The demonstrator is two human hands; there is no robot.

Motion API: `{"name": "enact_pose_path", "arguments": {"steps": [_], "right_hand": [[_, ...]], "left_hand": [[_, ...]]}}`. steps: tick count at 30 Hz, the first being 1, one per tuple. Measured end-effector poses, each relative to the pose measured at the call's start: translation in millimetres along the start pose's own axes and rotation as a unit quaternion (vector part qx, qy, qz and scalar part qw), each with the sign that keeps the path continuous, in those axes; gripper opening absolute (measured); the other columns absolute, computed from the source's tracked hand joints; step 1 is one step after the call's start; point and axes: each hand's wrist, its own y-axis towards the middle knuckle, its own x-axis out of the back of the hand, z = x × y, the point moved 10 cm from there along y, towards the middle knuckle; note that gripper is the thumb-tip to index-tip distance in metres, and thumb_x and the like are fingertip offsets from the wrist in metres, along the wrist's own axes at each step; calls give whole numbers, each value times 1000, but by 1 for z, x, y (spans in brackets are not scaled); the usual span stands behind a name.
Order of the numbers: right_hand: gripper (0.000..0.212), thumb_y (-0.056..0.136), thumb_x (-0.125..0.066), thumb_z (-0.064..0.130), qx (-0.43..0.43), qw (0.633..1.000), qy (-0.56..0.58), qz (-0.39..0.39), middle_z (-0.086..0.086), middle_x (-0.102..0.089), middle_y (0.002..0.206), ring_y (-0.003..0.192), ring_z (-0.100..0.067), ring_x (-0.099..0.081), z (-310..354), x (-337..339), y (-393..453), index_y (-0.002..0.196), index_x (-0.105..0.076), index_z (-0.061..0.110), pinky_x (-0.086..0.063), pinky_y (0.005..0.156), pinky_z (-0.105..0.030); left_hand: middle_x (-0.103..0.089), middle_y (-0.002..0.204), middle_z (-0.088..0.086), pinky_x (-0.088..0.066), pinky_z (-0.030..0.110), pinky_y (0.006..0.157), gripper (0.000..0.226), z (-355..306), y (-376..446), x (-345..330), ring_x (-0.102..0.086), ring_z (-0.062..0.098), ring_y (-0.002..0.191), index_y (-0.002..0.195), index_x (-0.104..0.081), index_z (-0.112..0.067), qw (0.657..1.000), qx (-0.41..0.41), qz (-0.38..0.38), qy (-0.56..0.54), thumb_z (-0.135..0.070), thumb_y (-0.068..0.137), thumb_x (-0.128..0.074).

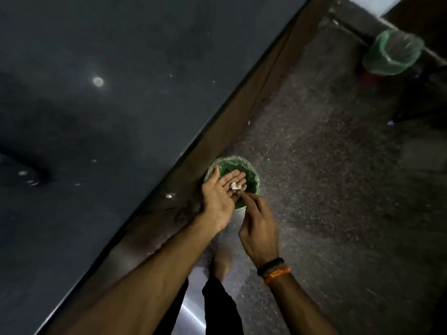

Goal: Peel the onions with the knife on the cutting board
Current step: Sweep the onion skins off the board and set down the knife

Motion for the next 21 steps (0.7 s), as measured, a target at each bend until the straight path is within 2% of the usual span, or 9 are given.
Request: {"name": "enact_pose_path", "arguments": {"steps": [3, 5, 10, 12, 14, 15, 18, 20, 21], "right_hand": [[68, 77, -50, -7, 27, 999, -17, 26, -13, -53, 141, 127, -31, -51, -41, -51, 9, 141, -54, 14, -47, 103, -43], [80, 73, -41, 0, 32, 996, -38, 74, -13, -43, 151, 132, -37, -45, -76, -96, 13, 149, -45, 24, -43, 105, -52], [82, 75, -25, 20, 10, 976, -107, 190, -15, -27, 161, 136, -41, -37, -148, -180, 29, 155, -31, 37, -41, 104, -54], [77, 80, -37, 24, 5, 965, -138, 225, -16, -23, 163, 137, -42, -35, -170, -201, 37, 156, -27, 34, -39, 103, -54], [87, 77, -63, 17, -8, 959, -157, 236, -19, -23, 162, 135, -44, -37, -188, -216, 42, 157, -29, 26, -41, 103, -55], [91, 72, -69, 13, -15, 960, -157, 231, -20, -27, 160, 132, -45, -40, -194, -221, 44, 156, -32, 20, -43, 102, -56], [88, 68, -71, 7, -14, 975, -130, 180, -23, -40, 152, 123, -46, -48, -191, -218, 52, 150, -40, 7, -47, 98, -56], [87, 71, -67, 9, 10, 979, -114, 170, -20, -40, 153, 126, -44, -46, -178, -214, 53, 152, -37, 10, -45, 101, -54], [88, 72, -67, 10, 30, 977, -114, 177, -18, -39, 154, 128, -44, -44, -171, -215, 50, 154, -36, 14, -43, 101, -53]], "left_hand": [[-62, 132, 22, -36, 47, 116, 79, 29, 60, 18, -58, 33, 126, 135, -54, 5, 1000, 13, -14, -11, -62, 98, -39], [-62, 133, 21, -37, 49, 115, 84, 49, 99, 30, -57, 34, 126, 134, -56, 4, 999, 25, -26, -7, -68, 96, -36], [-57, 138, 24, -42, 47, 107, 88, 69, 164, 59, -54, 36, 128, 134, -55, 3, 998, 45, -34, 4, -72, 94, -32], [-48, 148, 22, -35, 46, 109, 84, 68, 175, 67, -43, 35, 138, 140, -49, -1, 998, 52, -40, 18, -70, 96, -30], [-36, 157, 19, -21, 50, 118, 83, 67, 182, 72, -29, 36, 147, 149, -39, -4, 997, 52, -50, 28, -68, 97, -28], [-33, 158, 19, -18, 51, 119, 83, 66, 186, 75, -26, 37, 148, 151, -36, -6, 997, 49, -55, 29, -68, 97, -28], [-37, 155, 19, -29, 50, 112, 81, 66, 194, 81, -34, 36, 143, 151, -37, -7, 997, 46, -60, 31, -68, 98, -29], [-42, 152, 20, -35, 47, 106, 82, 68, 196, 83, -42, 34, 137, 149, -40, -7, 996, 49, -64, 37, -70, 97, -30], [-43, 151, 20, -35, 46, 108, 84, 68, 196, 82, -44, 34, 136, 149, -41, -7, 996, 51, -63, 34, -71, 96, -30]]}}
